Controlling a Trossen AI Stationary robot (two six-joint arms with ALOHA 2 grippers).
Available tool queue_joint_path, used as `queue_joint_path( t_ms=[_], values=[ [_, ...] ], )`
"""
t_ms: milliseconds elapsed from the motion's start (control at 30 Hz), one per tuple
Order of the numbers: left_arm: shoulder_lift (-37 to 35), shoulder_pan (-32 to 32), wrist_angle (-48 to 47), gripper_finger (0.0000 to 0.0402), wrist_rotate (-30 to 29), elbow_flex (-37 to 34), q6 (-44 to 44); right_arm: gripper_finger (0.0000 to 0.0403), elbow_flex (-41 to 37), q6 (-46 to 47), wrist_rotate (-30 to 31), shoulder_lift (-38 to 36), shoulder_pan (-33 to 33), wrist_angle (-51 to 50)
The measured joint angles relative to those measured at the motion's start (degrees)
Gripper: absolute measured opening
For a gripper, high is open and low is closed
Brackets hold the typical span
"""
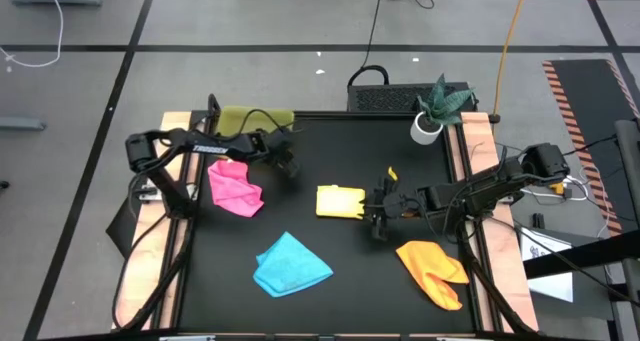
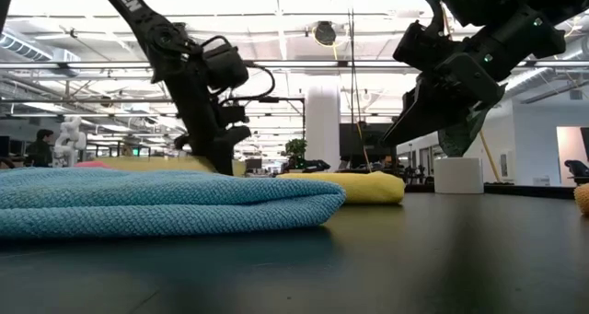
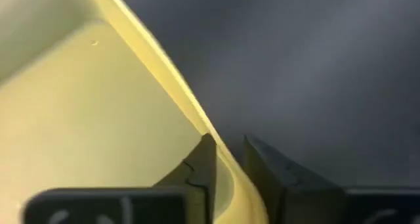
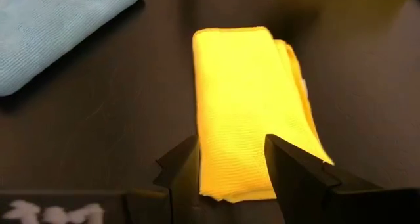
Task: Fold microfiber towels
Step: Move the yellow bin to the middle of the table, then put the yellow folded microfiber cloth into the yellow bin
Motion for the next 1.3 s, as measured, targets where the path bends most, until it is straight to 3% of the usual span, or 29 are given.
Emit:
queue_joint_path(
  t_ms=[233, 333, 633, 1000, 1133, 1300],
  values=[
    [-1.83, -7.40, 1.91, 0.0023, 6.82, 0.06, 7.85, 0.0168, 0.00, 0.17, 0.00, -0.57, 3.15, -2.64],
    [-1.63, -11.52, 1.79, 0.0033, 9.40, 0.04, 12.53, 0.0168, 0.00, 0.16, -0.02, -1.45, 4.99, -3.65],
    [-1.65, -19.40, 0.76, 0.0048, 9.08, 0.07, 21.90, 0.0168, 0.02, -0.78, -0.02, -3.06, 9.14, -2.92],
    [-1.65, -22.43, 0.63, 0.0053, 7.97, 0.07, 23.60, 0.0188, 0.02, -14.60, 0.03, 8.96, 8.05, 15.65],
    [-1.65, -21.87, 1.04, 0.0084, 7.79, 0.07, 23.09, 0.0215, 0.02, -17.16, 0.11, 13.22, 5.81, 20.77],
    [-1.65, -20.56, 1.50, 0.0158, 7.79, 0.07, 21.96, 0.0244, 0.68, -18.43, 0.13, 15.88, 2.62, 22.54]
  ],
)
